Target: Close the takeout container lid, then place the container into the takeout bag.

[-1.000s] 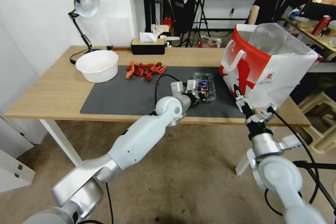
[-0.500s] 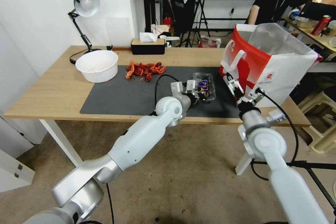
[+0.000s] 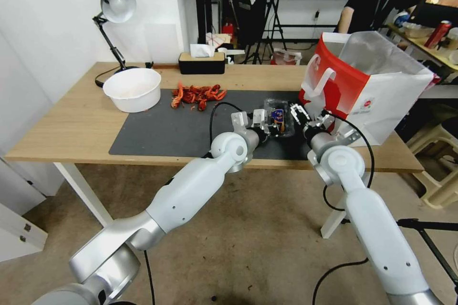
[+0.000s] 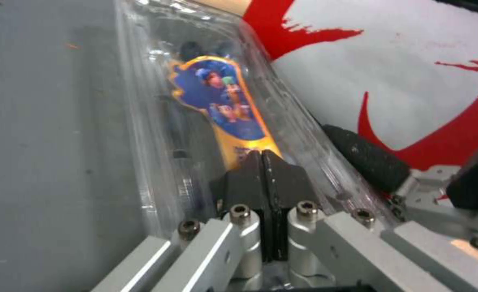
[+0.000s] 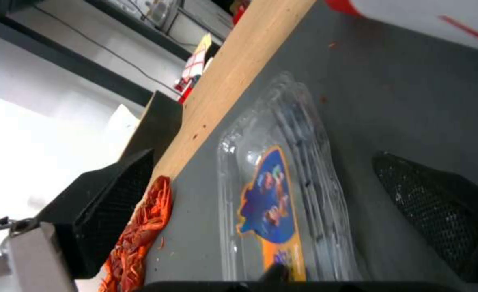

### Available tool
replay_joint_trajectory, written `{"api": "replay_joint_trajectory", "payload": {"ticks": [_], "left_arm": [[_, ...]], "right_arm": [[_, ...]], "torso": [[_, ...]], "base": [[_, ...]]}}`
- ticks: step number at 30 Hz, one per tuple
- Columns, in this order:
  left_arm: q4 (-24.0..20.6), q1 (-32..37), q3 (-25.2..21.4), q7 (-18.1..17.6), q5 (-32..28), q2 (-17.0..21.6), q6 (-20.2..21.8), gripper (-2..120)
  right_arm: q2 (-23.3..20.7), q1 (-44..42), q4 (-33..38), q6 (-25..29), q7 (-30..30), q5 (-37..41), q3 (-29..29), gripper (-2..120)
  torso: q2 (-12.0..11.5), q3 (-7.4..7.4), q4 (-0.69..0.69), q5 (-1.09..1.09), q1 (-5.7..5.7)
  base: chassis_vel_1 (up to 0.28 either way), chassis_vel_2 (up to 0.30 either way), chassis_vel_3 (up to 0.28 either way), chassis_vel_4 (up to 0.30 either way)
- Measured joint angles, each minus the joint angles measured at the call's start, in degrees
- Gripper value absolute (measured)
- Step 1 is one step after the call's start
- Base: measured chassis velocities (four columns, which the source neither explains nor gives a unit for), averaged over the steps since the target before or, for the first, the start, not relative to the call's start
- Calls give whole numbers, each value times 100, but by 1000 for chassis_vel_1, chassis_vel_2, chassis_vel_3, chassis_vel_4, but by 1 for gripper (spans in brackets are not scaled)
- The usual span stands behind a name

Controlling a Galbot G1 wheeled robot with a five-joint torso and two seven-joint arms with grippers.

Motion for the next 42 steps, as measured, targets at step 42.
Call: {"api": "replay_joint_trajectory", "payload": {"ticks": [42], "left_arm": [[-32, -8, -13, 8, -61, -21, -23, 0]], "right_arm": [[-76, 969, -1052, -2579, 644, 1183, 279, 86]], "torso": [[2, -2, -2, -2, -1]], "base": [[0, 0, 0, 0]]}}
